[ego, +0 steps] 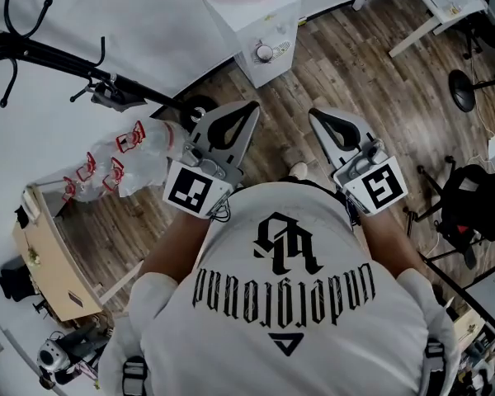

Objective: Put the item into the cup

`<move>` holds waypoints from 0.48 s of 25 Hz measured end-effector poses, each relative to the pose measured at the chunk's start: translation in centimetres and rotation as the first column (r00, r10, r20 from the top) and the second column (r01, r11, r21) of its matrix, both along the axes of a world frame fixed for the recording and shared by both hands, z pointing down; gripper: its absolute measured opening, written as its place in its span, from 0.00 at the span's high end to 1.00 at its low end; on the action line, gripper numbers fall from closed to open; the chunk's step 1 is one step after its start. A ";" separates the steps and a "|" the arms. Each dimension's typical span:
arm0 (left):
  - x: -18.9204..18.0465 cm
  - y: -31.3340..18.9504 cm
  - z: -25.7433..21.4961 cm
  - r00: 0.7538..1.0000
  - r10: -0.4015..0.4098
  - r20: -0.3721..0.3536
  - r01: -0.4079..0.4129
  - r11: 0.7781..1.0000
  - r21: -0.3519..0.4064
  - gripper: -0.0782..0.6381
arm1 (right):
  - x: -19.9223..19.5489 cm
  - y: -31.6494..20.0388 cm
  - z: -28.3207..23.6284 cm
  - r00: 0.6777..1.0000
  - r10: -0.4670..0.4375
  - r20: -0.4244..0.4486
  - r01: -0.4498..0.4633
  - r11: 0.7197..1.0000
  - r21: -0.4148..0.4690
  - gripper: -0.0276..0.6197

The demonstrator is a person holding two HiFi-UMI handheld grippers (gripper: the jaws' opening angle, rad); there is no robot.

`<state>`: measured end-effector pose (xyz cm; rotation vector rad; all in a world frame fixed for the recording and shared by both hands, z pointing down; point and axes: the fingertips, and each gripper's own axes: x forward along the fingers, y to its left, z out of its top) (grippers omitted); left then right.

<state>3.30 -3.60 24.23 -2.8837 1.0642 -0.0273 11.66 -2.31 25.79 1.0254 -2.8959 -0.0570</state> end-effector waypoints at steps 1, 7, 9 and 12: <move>-0.9 0.3 0.1 1.000 0.006 0.003 -0.006 1.000 0.000 0.88 | -0.8 0.3 0.1 1.000 0.008 0.000 -0.008 1.000 -0.003 0.95; -7.2 2.6 0.5 0.999 0.033 -0.013 -0.033 0.999 -0.027 0.88 | -6.1 2.7 -0.2 0.998 0.058 0.009 -0.058 0.998 0.005 0.95; -9.5 3.7 0.5 0.999 0.047 -0.014 -0.047 0.999 -0.024 0.88 | -8.0 3.8 -0.4 0.997 0.081 0.013 -0.081 0.997 0.008 0.95; -13.0 5.3 0.8 0.997 0.072 -0.009 -0.073 0.997 -0.021 0.88 | -11.0 5.4 -0.4 0.993 0.113 0.017 -0.113 0.994 0.007 0.95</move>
